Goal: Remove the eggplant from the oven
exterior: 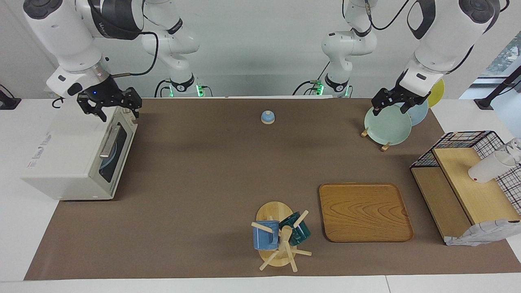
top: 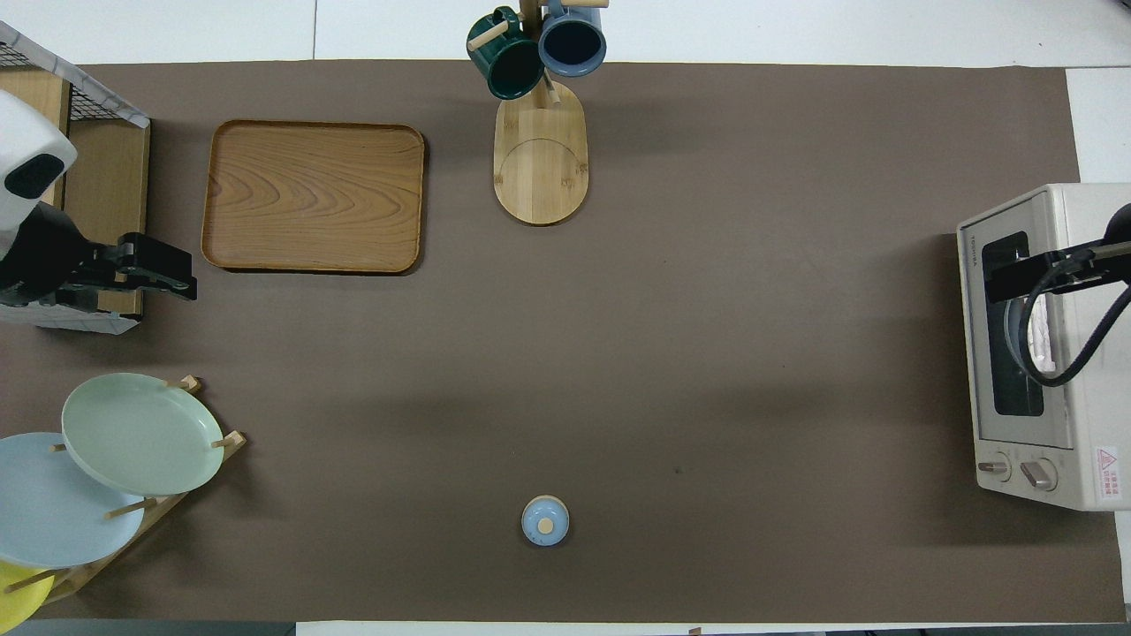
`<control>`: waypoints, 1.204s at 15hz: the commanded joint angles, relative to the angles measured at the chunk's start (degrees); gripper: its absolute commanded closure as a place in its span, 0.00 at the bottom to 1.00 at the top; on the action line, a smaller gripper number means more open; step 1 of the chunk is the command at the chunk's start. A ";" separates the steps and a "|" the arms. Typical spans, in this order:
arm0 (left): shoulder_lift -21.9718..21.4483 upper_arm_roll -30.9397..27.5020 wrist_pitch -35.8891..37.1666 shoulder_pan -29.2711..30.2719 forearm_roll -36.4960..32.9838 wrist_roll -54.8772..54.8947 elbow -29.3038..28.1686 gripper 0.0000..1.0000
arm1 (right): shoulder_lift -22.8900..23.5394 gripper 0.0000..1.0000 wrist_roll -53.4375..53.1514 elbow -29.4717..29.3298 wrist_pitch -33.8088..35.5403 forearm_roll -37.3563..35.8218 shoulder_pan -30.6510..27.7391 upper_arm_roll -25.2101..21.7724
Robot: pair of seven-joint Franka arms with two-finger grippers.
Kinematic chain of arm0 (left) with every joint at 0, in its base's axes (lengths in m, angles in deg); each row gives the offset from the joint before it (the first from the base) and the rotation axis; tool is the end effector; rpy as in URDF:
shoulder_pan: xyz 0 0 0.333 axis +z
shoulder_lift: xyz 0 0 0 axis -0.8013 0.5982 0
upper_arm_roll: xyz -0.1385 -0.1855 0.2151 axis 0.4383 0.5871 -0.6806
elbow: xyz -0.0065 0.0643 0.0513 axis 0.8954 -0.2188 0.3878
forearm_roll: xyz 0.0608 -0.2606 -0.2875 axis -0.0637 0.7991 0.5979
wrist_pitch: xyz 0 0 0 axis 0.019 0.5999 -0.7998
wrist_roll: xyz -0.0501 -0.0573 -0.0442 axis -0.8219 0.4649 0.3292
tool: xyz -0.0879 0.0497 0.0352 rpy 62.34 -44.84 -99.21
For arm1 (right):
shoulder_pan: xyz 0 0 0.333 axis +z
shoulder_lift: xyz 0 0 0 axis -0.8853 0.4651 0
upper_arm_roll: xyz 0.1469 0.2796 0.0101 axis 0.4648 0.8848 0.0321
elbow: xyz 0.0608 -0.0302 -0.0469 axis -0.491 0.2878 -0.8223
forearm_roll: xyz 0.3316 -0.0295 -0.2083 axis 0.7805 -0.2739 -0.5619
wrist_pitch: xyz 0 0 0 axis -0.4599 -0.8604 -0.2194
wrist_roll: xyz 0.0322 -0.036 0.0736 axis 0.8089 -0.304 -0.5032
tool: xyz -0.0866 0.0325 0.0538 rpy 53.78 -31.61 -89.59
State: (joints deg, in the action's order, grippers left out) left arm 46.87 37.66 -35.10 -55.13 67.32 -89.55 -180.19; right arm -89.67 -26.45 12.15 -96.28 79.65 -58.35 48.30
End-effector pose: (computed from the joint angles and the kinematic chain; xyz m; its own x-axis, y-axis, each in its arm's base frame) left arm 0.5404 -0.0766 0.6047 0.9951 0.0253 -0.0958 0.0280 -0.9992 0.0271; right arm 0.5458 -0.0327 0.5904 0.9880 0.1467 -0.0481 0.1473 -0.9891 0.0085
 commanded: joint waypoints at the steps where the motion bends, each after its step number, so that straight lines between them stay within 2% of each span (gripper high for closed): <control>1: -0.29 0.27 0.61 0.64 0.56 -0.28 0.66 0.00 | -0.86 0.00 -1.57 1.11 -0.65 0.43 -0.42 0.20; 8: -0.29 0.27 0.70 0.64 0.56 -0.28 0.66 0.00 | -0.86 0.00 -1.05 1.29 -2.41 0.96 -0.43 -0.15; 9: -0.29 0.27 0.61 0.64 0.56 -0.28 0.66 0.00 | -1.04 0.07 -0.87 1.99 -3.02 1.04 -0.25 -0.06; 10: -0.29 0.27 0.70 0.64 0.56 -0.28 0.66 0.00 | -1.48 0.52 -0.87 2.69 -3.37 0.96 -0.07 -0.06; 11: -0.29 0.27 0.61 0.64 0.56 -0.28 0.66 0.00 | -1.83 0.86 -1.30 3.57 -4.33 1.04 -0.07 -0.06; 12: -0.29 0.27 0.70 0.64 0.56 -0.28 0.66 0.00 | -2.61 0.99 -0.87 5.40 -4.78 1.05 -0.51 0.02; 14: -0.29 0.27 0.61 0.64 0.56 -0.28 0.66 0.00 | -3.32 1.00 0.27 7.00 -5.30 1.13 -0.77 -0.06; 18: -0.29 0.27 0.70 0.64 0.56 -0.28 0.66 0.00 | -5.08 1.00 -0.43 14.72 -14.78 0.00 -1.73 -0.33</control>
State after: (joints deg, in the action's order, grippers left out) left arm 46.87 37.66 -35.10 -55.13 67.32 -89.55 -180.19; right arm -91.97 -27.26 20.68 -105.81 79.65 -58.95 48.07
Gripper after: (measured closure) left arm 0.000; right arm 0.753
